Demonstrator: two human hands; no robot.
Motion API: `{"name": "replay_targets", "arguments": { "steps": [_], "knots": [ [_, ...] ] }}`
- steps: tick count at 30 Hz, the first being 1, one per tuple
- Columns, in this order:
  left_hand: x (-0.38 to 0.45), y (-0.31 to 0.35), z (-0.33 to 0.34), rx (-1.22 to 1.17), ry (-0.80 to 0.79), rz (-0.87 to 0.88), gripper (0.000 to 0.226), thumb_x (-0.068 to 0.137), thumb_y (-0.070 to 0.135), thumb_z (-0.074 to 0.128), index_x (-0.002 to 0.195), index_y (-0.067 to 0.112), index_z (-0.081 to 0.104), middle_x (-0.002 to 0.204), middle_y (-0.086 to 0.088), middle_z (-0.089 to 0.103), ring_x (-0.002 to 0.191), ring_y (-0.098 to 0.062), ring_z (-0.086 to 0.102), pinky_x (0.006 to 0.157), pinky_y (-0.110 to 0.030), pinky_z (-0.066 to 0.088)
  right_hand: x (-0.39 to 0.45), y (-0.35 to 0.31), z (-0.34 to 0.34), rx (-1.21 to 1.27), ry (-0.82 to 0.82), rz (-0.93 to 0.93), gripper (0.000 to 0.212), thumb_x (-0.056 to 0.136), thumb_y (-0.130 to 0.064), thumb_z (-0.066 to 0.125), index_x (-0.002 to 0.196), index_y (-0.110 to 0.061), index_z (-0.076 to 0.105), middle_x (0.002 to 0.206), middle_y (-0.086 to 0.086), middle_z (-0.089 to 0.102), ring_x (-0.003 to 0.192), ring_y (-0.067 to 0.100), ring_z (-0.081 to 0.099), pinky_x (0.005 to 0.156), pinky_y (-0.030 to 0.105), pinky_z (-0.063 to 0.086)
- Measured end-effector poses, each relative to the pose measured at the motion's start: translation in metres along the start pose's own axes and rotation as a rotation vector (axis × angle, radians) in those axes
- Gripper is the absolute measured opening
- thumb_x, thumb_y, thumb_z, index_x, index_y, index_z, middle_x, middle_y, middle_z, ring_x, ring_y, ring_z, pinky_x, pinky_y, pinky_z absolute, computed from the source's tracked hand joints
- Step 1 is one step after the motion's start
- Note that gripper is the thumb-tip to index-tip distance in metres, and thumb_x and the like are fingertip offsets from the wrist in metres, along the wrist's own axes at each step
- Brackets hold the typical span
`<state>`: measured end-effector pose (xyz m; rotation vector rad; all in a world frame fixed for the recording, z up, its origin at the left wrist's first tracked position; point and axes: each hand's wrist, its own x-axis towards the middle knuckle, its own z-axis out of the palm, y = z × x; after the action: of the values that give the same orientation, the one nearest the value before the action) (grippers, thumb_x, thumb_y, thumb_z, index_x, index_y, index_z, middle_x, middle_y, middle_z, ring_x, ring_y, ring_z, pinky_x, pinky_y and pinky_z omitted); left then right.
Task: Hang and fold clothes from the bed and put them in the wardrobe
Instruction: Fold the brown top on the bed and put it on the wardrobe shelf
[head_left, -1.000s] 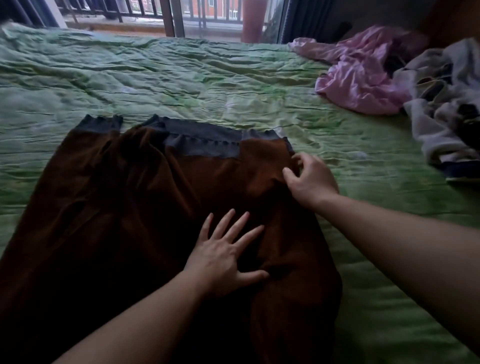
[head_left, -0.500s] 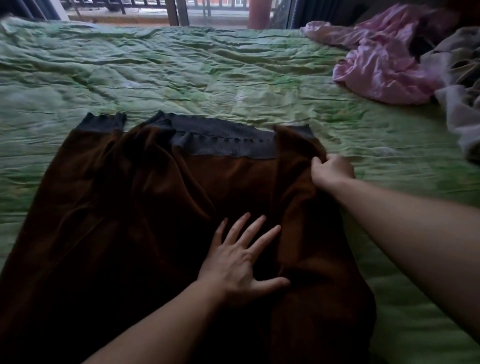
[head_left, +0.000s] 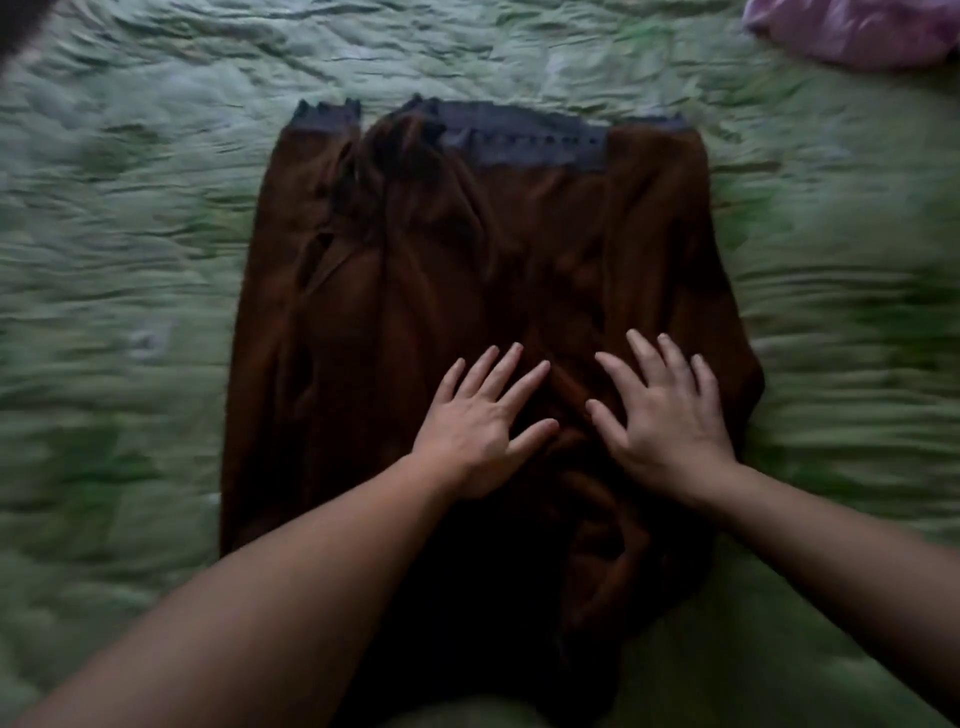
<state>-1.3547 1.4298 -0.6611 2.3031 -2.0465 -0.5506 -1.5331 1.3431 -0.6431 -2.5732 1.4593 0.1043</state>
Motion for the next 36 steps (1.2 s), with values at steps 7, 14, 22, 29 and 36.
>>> {"name": "replay_targets", "arguments": {
  "steps": [7, 14, 22, 29, 36],
  "knots": [
    [-0.133, -0.010, 0.013, 0.032, -0.088, 0.034, 0.070, 0.089, 0.071, 0.020, 0.148, 0.046, -0.007, 0.159, 0.010, -0.016, 0.145, -0.011, -0.020, 0.119, -0.039, -0.009, -0.118, -0.068, 0.017, -0.079, -0.149, -0.133, 0.090, 0.075, -0.076, 0.016, 0.148, -0.026, 0.032, 0.157, 0.004, 0.027, 0.146, 0.026, 0.019, 0.115, 0.050, 0.003],
    [-0.207, -0.033, -0.006, 0.208, -0.198, 0.122, 0.092, 0.075, 0.060, 0.056, 0.149, 0.042, 0.004, 0.159, 0.004, 0.001, 0.146, -0.024, -0.002, 0.118, -0.042, 0.004, -0.187, -0.086, 0.024, -0.155, -0.223, -0.364, 0.074, 0.064, -0.063, 0.046, 0.124, -0.022, 0.054, 0.119, 0.010, 0.061, 0.108, 0.031, 0.061, 0.093, 0.059, 0.043],
    [-0.227, -0.038, -0.023, 0.145, -0.105, 0.124, 0.046, 0.086, 0.025, 0.051, 0.131, 0.029, 0.046, 0.120, 0.002, 0.056, 0.111, -0.024, 0.051, 0.090, -0.034, 0.042, -0.181, -0.091, -0.029, -0.146, -0.356, -0.284, 0.035, 0.088, -0.014, 0.049, 0.118, -0.030, 0.059, 0.113, -0.006, 0.062, 0.104, 0.015, 0.060, 0.090, 0.031, 0.040],
    [-0.237, -0.034, -0.022, -0.059, -0.293, 0.126, 0.041, 0.077, 0.025, 0.062, 0.116, 0.036, 0.058, 0.110, 0.004, 0.066, 0.102, -0.022, 0.061, 0.080, -0.032, 0.051, -0.171, -0.110, -0.041, -0.242, -0.859, -0.112, 0.049, 0.092, -0.009, 0.056, 0.137, -0.024, 0.049, 0.130, 0.001, 0.056, 0.112, 0.017, 0.059, 0.089, 0.026, 0.053],
    [-0.208, -0.066, -0.033, -0.520, -0.033, -0.130, 0.023, 0.075, 0.042, 0.067, 0.092, 0.026, 0.069, 0.081, 0.006, 0.066, 0.077, -0.014, 0.064, 0.073, -0.033, 0.054, -0.130, -0.147, -0.036, -0.158, -1.168, 0.017, 0.006, 0.090, -0.011, 0.057, 0.089, -0.008, 0.063, 0.074, 0.002, 0.066, 0.062, 0.012, 0.062, 0.052, 0.019, 0.052]
  ]
}}
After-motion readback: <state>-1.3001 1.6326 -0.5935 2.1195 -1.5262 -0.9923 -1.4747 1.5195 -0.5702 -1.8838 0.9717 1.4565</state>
